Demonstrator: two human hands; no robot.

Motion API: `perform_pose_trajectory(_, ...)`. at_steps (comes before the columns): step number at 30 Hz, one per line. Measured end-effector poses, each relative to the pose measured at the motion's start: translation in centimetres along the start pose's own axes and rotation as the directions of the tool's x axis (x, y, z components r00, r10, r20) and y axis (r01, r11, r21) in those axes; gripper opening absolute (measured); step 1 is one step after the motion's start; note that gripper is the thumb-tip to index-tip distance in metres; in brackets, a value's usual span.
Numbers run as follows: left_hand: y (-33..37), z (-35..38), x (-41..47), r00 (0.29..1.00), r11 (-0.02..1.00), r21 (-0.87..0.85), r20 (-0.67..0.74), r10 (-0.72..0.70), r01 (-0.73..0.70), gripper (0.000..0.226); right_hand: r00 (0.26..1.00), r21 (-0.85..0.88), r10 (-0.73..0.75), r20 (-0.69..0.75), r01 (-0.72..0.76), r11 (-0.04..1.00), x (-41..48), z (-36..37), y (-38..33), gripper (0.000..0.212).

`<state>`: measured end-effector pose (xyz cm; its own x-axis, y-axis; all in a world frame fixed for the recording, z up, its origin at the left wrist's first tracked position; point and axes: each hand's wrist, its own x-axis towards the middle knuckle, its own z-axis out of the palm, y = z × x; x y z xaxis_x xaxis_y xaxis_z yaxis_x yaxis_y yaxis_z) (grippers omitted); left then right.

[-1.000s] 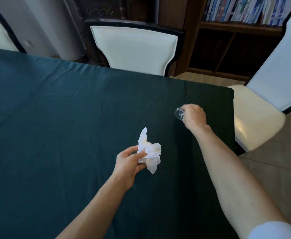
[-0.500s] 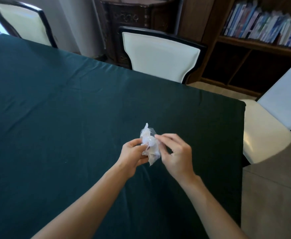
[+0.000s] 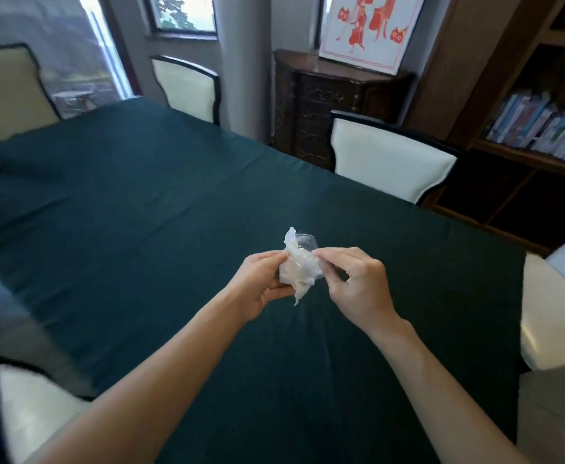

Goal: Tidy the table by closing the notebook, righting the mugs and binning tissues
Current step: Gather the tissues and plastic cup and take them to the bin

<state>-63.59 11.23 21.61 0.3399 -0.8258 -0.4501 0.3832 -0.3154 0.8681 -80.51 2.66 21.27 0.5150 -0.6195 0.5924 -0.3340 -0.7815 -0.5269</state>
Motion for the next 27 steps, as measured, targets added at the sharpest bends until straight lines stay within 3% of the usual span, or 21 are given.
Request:
perform_pose_trajectory(6,2.4,-14.0,-10.7,0.993,0.993,-0.017,-0.031,0.113,-0.113,0.048,0.965,0.099,-0.222,0.141,0.209,0.973,0.0,6.2,-14.5,0.021)
perform_pose_trajectory(11,1.4,-27.2,-21.0,0.946,0.965,-0.016,-0.203,0.252,-0.261,0.025,0.890,0.254,-0.409,0.200,0.356,0.899,-1.7,13.7,-28.7,0.024)
perform_pose_trajectory(14,0.5,-35.2,-27.1,0.876,0.940,-0.075,-0.392,0.279,-0.333,0.009,0.831,0.360,-0.509,0.223,0.415,0.835,-2.9,19.2,-37.4,0.024)
perform_pose_trajectory(18,-1.2,-44.3,-33.8,0.755,0.903,-0.128,-0.602,0.258,-0.410,0.008,0.758,0.482,-0.611,0.231,0.456,0.748,-5.0,25.8,-47.3,0.026)
perform_pose_trajectory(27,-4.7,-58.7,-39.3,0.547,0.830,-0.182,-0.820,0.168,-0.528,0.016,0.617,0.626,-0.731,0.292,0.454,0.634,-7.1,37.8,-59.8,0.030)
